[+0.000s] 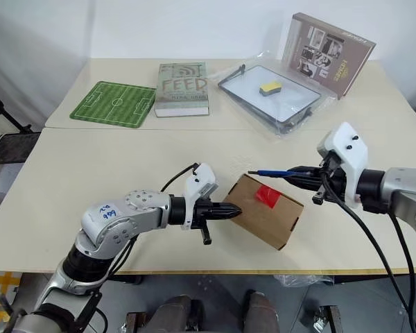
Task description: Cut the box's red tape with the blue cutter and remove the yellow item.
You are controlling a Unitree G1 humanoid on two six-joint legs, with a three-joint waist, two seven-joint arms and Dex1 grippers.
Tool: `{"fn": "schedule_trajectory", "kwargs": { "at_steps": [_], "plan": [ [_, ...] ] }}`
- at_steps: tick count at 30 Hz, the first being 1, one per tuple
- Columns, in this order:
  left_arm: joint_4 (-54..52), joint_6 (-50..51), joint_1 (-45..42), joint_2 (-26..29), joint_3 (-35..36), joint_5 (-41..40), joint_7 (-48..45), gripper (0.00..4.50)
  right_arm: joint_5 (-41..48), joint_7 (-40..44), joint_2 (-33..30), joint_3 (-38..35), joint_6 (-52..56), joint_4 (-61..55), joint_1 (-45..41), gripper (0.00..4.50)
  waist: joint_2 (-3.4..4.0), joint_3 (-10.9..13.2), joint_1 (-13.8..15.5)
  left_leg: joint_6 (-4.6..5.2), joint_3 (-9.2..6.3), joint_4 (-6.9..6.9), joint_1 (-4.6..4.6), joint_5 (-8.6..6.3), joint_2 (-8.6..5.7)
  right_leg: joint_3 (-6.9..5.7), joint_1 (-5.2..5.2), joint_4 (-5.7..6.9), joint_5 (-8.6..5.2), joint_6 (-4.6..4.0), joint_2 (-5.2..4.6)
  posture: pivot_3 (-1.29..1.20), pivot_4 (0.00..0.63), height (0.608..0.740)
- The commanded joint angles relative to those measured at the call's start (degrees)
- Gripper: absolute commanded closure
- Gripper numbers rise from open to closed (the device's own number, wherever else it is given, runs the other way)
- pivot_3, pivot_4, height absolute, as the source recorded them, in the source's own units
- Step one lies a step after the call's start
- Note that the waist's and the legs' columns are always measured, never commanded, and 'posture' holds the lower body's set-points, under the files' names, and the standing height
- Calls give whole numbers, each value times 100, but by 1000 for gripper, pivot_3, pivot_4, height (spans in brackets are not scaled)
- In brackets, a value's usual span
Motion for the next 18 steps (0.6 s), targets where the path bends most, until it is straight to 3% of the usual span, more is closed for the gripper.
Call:
{"fn": "schedule_trajectory", "kwargs": {
  "at_steps": [1,18],
  "plan": [
    [-82,20,-126,-60,11,43,-65,4469,70,-14,-116,-160,-79,-128,22,4332,0,0,3,0,0,0,0,0,1,0,0,0,0,0,0,0,150,740],
    [361,-8,-382,-202,-161,441,-201,4469,453,-228,-92,-312,0,-204,-56,4332,-1,0,12,2,-15,12,0,-1,3,-10,18,-3,1,2,-3,0,150,740]
  ]
}}
